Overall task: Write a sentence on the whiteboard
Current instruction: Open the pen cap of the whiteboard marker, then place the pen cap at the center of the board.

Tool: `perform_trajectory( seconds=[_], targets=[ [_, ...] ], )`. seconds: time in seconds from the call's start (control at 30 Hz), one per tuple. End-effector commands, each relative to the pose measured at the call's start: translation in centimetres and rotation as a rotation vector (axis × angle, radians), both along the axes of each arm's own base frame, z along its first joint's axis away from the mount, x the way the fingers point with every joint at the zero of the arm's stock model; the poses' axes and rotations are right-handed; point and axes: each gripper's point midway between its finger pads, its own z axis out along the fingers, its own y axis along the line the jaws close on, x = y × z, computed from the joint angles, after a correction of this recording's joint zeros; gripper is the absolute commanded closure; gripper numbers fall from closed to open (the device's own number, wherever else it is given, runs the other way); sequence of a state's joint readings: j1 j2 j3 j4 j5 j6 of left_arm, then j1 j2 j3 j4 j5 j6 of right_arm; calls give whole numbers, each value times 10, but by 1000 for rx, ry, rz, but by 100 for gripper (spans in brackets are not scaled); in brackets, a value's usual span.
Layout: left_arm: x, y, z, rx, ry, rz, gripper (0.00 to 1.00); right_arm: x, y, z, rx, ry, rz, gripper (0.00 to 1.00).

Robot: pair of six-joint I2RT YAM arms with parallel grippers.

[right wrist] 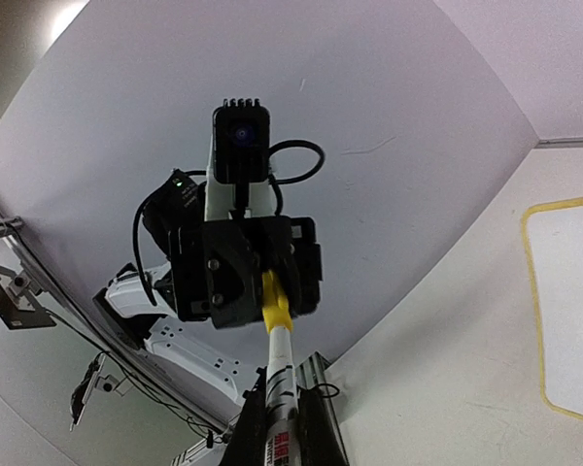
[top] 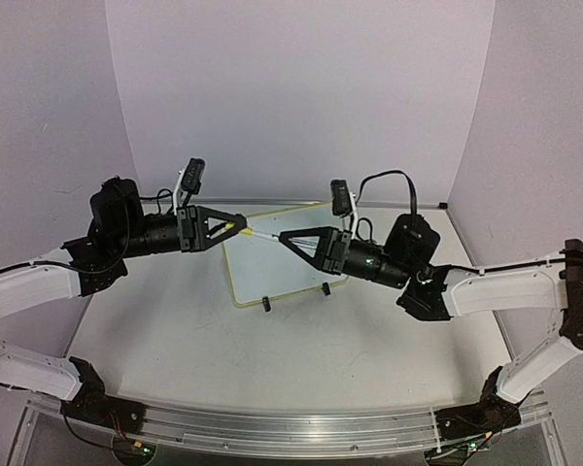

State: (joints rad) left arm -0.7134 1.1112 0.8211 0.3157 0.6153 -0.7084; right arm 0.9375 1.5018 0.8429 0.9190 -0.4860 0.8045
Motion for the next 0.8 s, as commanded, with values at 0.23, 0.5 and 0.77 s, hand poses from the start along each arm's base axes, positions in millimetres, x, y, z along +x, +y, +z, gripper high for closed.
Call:
perform_trajectory(
  seconds=[0.23,0.5,0.77],
  targets=[
    [47,64,-48,167,118,331,100,19,-88,24,-17,-86,-209,100],
    [36,95,-196,605,492,430,100,22,-107,1,-264,-112,-318,100],
    [39,101,-249,735,607,455,94,26,-95,-19,-324,-81,-307,100]
  ],
)
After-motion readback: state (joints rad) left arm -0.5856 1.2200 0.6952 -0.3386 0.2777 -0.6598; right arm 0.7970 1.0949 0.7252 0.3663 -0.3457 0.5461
